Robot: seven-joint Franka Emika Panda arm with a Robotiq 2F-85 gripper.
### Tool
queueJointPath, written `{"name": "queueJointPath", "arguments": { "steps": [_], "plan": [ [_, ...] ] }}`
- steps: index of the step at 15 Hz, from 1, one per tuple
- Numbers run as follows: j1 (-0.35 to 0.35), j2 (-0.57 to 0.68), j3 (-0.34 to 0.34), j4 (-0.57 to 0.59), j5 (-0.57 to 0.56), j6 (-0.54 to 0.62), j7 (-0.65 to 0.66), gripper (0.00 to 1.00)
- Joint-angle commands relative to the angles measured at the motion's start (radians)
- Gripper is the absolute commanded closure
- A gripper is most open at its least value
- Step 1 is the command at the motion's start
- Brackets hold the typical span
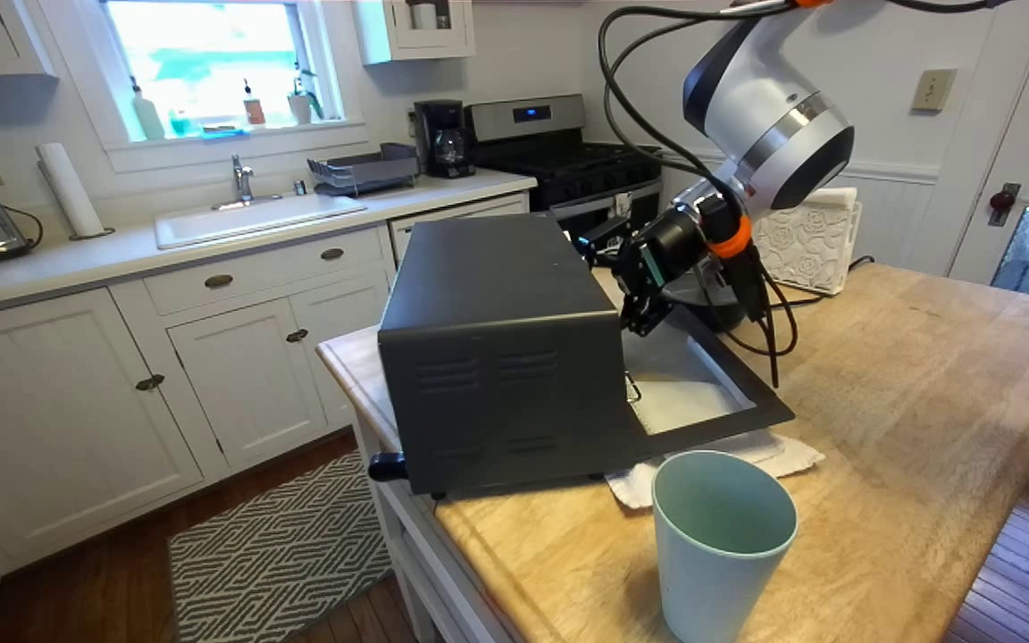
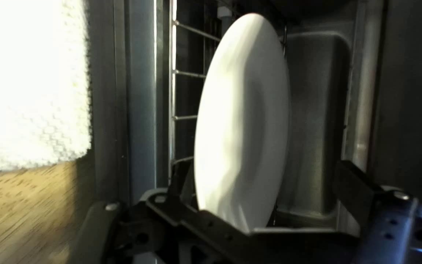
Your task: Pick up the paper plate and in the oven on top of the oven wire rack
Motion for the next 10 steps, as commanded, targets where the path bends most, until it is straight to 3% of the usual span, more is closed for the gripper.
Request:
{"name": "queueJointPath", "arguments": {
  "steps": [1,10],
  "plan": [
    [-0.025,0.009,-0.003,0.025,0.003,-0.077,0.029,0.00],
    [-0.054,0.006,-0.019,0.029,0.011,-0.153,0.029,0.00]
  ]
}}
